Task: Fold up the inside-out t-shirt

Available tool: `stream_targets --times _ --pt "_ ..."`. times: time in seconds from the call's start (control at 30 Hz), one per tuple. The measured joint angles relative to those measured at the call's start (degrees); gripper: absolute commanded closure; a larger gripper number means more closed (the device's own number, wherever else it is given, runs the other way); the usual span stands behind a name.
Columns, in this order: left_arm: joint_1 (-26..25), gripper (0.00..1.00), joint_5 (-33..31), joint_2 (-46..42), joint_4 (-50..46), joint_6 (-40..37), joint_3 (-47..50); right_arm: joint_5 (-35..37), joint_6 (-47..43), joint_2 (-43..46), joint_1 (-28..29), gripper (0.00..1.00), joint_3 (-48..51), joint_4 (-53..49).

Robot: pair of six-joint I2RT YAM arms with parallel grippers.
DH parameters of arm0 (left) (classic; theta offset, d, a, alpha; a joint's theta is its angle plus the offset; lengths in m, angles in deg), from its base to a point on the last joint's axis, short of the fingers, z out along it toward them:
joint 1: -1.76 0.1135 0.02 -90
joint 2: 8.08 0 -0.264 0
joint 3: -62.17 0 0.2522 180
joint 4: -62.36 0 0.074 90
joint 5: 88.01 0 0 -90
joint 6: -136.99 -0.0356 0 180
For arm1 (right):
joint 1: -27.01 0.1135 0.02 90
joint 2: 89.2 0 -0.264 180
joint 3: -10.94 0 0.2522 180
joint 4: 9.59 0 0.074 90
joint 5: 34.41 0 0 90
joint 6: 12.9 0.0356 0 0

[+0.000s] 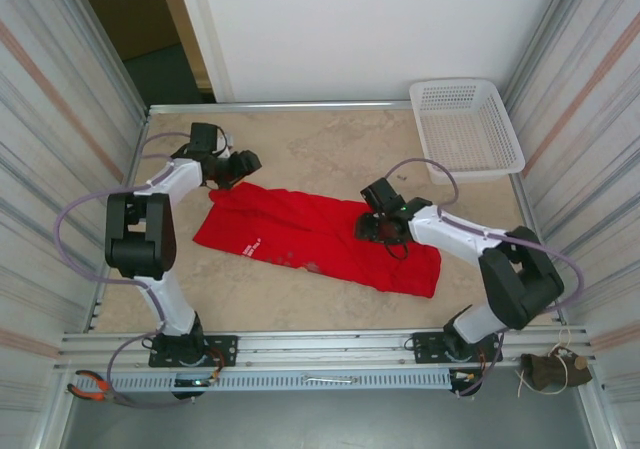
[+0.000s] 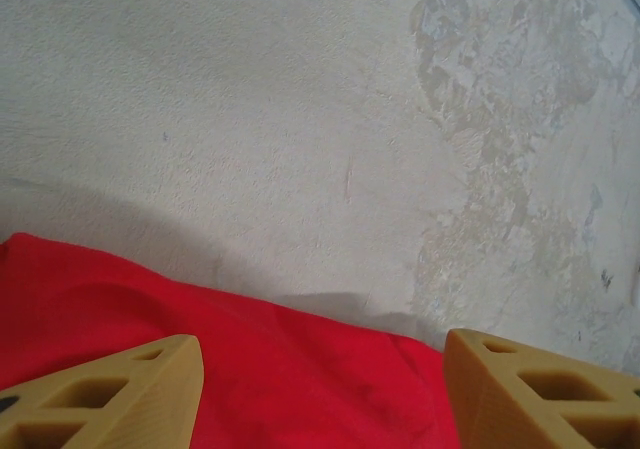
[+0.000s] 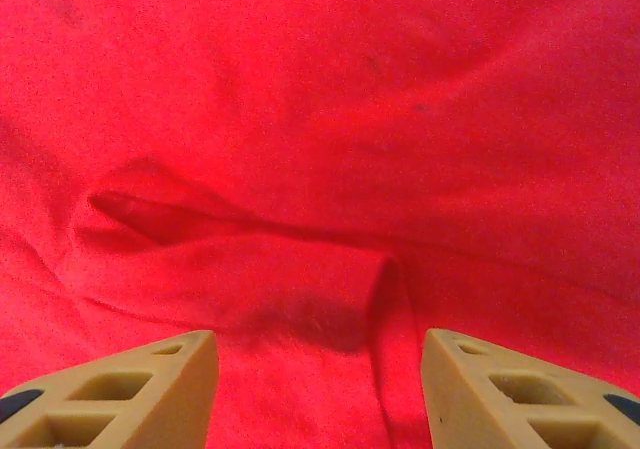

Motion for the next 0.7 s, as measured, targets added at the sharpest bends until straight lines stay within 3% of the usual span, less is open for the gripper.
stream_targets --times 0.03,0.13,0.17,0.4,0.57,0.6,0.67,0.7 --pt "0.0 0.35 0.0 0.0 0.1 0.1 0.0 -0.2 -0.2 -1.0 0.0 0.59 -0.1 0.7" --pt "0.0 0.35 0.0 0.0 0.2 0.7 0.0 -0.9 -1.0 -3.1 0.0 0.97 -0.1 1.7" --pt "0.0 0.35 0.1 0.0 0.2 0.9 0.0 -1.0 -1.0 -3.3 0.0 1.0 -0.1 1.9" --pt "0.0 0.35 0.5 -1.8 0.2 1.5 0.0 -1.2 -1.2 -0.5 1.1 1.0 -0.5 0.8" --pt "0.0 0.35 1.3 -3.4 0.2 1.5 -0.1 -1.0 -1.0 3.2 7.3 1.0 -3.9 -1.1" --pt "0.0 0.35 1.5 -3.5 0.1 1.5 -0.1 -1.0 -0.7 3.4 9.1 0.97 -4.6 -1.1" --pt "0.0 0.35 1.7 -3.5 0.1 1.5 -0.3 -1.3 0.6 3.3 12.5 0.69 -5.4 -1.1" --pt "0.0 0.35 1.7 -3.5 -0.1 1.5 -0.6 -1.5 1.1 3.3 14.6 0.61 -5.6 -1.4"
